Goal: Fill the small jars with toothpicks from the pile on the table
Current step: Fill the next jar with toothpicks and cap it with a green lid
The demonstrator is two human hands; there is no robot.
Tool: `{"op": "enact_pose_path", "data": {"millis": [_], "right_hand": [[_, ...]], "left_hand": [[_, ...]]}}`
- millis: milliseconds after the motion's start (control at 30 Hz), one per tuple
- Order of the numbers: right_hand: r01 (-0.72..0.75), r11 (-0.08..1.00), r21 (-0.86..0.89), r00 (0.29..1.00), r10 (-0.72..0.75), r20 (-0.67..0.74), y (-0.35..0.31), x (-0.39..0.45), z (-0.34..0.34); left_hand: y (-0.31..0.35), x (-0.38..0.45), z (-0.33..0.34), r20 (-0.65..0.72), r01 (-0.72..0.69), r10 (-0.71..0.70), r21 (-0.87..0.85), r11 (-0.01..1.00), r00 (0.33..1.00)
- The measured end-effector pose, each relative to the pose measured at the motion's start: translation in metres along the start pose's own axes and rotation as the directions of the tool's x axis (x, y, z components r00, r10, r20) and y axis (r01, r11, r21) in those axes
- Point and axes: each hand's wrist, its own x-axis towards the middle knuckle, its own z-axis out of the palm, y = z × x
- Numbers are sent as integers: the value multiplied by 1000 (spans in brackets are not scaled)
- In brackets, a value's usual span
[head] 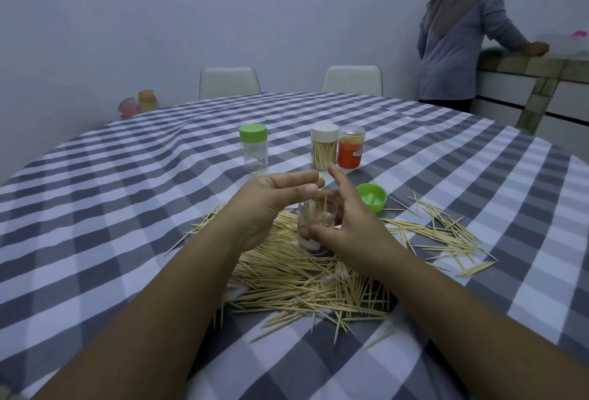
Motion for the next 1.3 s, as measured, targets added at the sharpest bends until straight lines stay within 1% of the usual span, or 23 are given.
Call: {"op": "enact_pose_path", "data": {"millis": [133,233,300,333,367,400,433,467,500,600,700,800,867,900,967,1033,1067,1100,1167,1200,1267,1300], "right_hand": [[-6,1000,-15,1000,6,5,-1,0,-1],[-19,999,-25,1000,20,14,-1,1,-1],[-28,999,-23,1000,28,15,0,2,-3],[-33,999,-20,999,33,13,0,2,-4],[-41,999,-16,999,42,11,0,3,-6],[-54,998,-11,998,54,12,0,3,-8],[-69,998,-7,998,69,16,-1,3,-9],[-84,996,-5,996,84,19,-1,4,-10],[-97,995,-5,995,98,22,-1,4,-11],[-122,993,3,992,122,26,-1,4,-12],[-115,993,-9,993,115,21,-1,4,-11],[-113,993,-16,993,114,19,0,4,-11],[-113,993,-17,993,113,16,0,4,-11],[-113,993,-17,993,113,16,0,5,-11],[-112,993,-21,994,112,14,0,5,-11],[-111,994,-19,994,112,9,1,5,-11],[-110,994,-16,994,110,8,1,5,-11],[-109,994,-10,994,109,9,2,5,-11],[-105,994,3,994,105,6,2,5,-10],[-103,995,1,995,103,2,2,5,-10],[-95,995,-10,995,95,-6,2,4,-10],[-92,996,-10,996,92,-4,2,4,-9]], "left_hand": [[1,-1,-4,21,-7,6,81,997,1000],[3,0,-11,-10,-40,42,153,987,999],[3,1,-20,-68,-59,79,257,965,995],[3,1,-24,-89,-55,93,364,930,992],[1,2,-29,-89,-40,101,520,853,991],[-1,3,-32,-67,-15,84,690,723,994],[-4,3,-33,-39,5,48,825,565,998],[-8,5,-33,-21,17,6,903,430,1000],[-11,7,-32,-5,14,-27,941,338,1000],[-23,14,-29,78,-71,-38,983,171,996],[-27,19,-25,128,-129,22,991,22,991],[-23,20,-20,96,-91,61,992,-87,993],[-21,20,-17,93,-80,87,987,-139,992],[-20,20,-17,104,-89,102,985,-145,989],[-20,18,-17,114,-98,129,987,-124,985],[-21,19,-19,95,-85,175,995,-60,980],[-22,19,-21,67,-68,203,998,-2,977],[-21,19,-22,27,-47,233,996,79,972],[-21,17,-26,-66,-28,294,952,306,954],[-20,15,-26,-105,-49,335,905,422,936],[-17,12,-26,-205,-116,410,765,633,889],[-15,11,-26,-261,-155,417,660,735,870]]}}
